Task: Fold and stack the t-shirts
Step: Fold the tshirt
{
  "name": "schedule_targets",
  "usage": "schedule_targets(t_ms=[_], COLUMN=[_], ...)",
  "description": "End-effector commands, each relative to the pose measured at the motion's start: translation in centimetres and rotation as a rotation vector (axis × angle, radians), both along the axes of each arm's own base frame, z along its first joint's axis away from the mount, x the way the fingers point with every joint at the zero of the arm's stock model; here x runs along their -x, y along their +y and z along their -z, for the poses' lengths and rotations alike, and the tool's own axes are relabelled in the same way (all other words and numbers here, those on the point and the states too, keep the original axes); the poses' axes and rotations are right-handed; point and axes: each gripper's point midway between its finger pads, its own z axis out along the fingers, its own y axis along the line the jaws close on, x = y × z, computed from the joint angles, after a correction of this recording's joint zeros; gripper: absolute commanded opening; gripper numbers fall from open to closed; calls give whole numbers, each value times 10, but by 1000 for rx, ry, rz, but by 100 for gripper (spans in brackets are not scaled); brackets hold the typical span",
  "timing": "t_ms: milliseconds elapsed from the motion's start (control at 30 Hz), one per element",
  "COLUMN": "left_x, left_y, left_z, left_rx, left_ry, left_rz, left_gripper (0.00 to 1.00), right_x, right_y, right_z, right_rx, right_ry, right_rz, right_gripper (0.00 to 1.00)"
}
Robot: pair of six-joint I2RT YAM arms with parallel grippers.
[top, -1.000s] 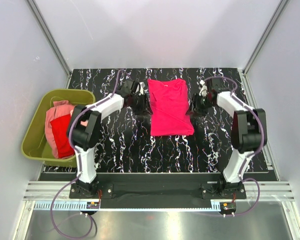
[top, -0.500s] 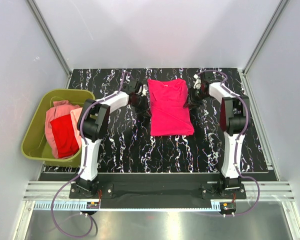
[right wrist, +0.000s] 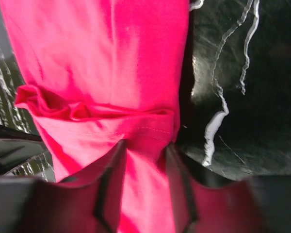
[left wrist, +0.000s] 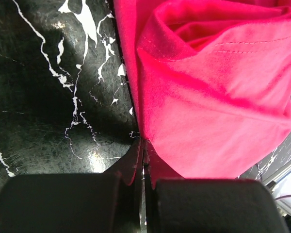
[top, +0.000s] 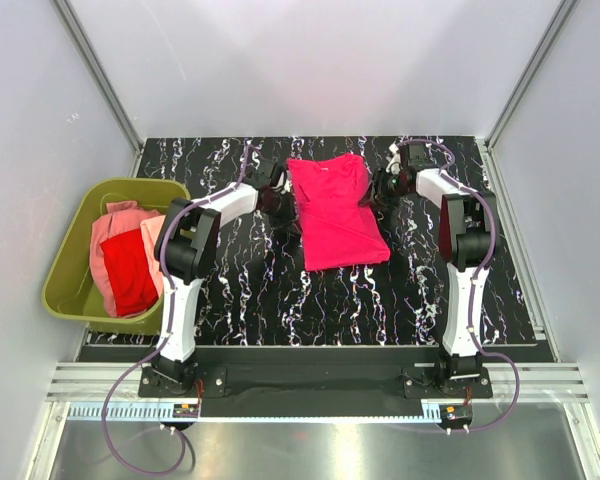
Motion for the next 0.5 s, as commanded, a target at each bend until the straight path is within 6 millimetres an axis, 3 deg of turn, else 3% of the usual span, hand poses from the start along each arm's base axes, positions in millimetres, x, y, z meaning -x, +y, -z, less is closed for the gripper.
schedule_targets(t_ms=[0, 33, 100, 133, 200, 233, 267, 300, 333, 367, 400, 467], left_x=[-2, -1, -3, 0, 3, 4, 8, 11, 20, 26, 37, 54], left_y=[5, 7, 11, 15, 16, 16, 14, 14, 10, 6, 4, -14], left_z=[-20, -24, -39, -41, -57, -63, -73, -77, -77, -86, -81, -90], left_rx=[-11, -19, -26, -27, -16, -13, 2, 2, 1, 16, 17, 70], left_ry=[-42, -45, -84, -88, -124, -136, -151, -160, -153, -167, -154, -165], left_rz=[-16, -17, -25, -29, -27, -19, -3, 9, 27, 47, 66, 117], left_gripper=[0, 1, 28, 35, 43, 45, 46, 45, 44, 42, 41, 38], right_x=[-8, -3, 7, 21, 42, 50, 59, 76, 85, 92, 108, 120], right_y=[1, -4, -8, -12, -20, -23, -24, -25, -22, -21, -22, -16], right_z=[-24, -30, -38, -43, -41, -57, -59, -51, -62, -62, -53, -58], right_rx=[-7, 22, 40, 63, 98, 106, 107, 106, 90, 90, 99, 95], right_ry=[-59, -45, -20, 24, 76, 59, 66, 105, 89, 96, 132, 111], right_rz=[30, 50, 50, 57, 86, 101, 105, 103, 96, 92, 91, 75], right_gripper=[52, 55, 59, 62, 61, 54, 49, 42, 33, 29, 26, 18])
